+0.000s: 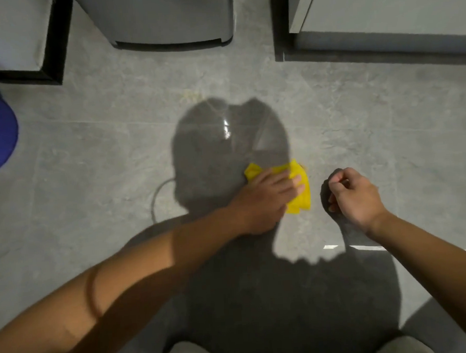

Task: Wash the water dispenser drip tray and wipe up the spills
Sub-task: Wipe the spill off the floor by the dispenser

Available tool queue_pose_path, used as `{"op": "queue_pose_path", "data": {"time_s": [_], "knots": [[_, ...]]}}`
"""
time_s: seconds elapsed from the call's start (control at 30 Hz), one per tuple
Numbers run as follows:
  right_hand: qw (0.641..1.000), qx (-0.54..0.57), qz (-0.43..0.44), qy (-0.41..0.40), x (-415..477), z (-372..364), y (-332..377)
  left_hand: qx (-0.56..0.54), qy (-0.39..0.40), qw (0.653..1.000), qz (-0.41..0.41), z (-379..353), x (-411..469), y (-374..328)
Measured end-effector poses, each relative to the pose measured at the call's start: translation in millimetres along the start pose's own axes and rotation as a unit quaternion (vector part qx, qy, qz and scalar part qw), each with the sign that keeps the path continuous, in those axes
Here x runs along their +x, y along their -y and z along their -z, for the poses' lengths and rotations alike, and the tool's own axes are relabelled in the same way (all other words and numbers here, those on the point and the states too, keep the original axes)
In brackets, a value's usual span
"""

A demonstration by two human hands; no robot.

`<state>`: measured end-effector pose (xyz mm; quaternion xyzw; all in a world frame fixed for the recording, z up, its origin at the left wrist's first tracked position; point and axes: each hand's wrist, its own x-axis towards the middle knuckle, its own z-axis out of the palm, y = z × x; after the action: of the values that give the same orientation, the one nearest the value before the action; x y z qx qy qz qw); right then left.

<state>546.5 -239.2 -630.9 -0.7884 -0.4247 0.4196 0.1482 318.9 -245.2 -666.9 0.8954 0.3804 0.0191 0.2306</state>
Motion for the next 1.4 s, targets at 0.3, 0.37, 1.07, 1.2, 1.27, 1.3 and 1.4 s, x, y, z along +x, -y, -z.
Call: {"op": "queue_pose_path", "data": {"time_s": [0.3,0.37,1.07,1.2,1.27,1.3,1.4], "knots": [[0.997,-0.031,0.047,0.051,-20,-35,1,-0.084,-0.084,0.992,0.042,-26,-149,3],[0.995,-0.029,0.057,0.076,-27,-43,2,-0.08,-0.14,0.983,0.09,-25,-173,17],[0.978,0.159,-0.115,0.074,-64,-64,34,-0.164,-0.102,0.872,0.45,13,-142,-17],[0.949,0.222,-0.187,0.121,-82,-63,64,-0.432,0.013,0.802,0.413,37,-90,-19],[0.931,0.271,-0.208,0.126,-85,-59,78,-0.584,0.008,0.705,0.402,52,-73,-15],[0.92,0.301,-0.217,0.127,-84,-55,86,-0.635,-0.002,0.659,0.405,61,-68,-11],[0.879,0.382,-0.246,0.147,-81,-33,113,-0.759,-0.025,0.524,0.386,100,-69,3]]}}
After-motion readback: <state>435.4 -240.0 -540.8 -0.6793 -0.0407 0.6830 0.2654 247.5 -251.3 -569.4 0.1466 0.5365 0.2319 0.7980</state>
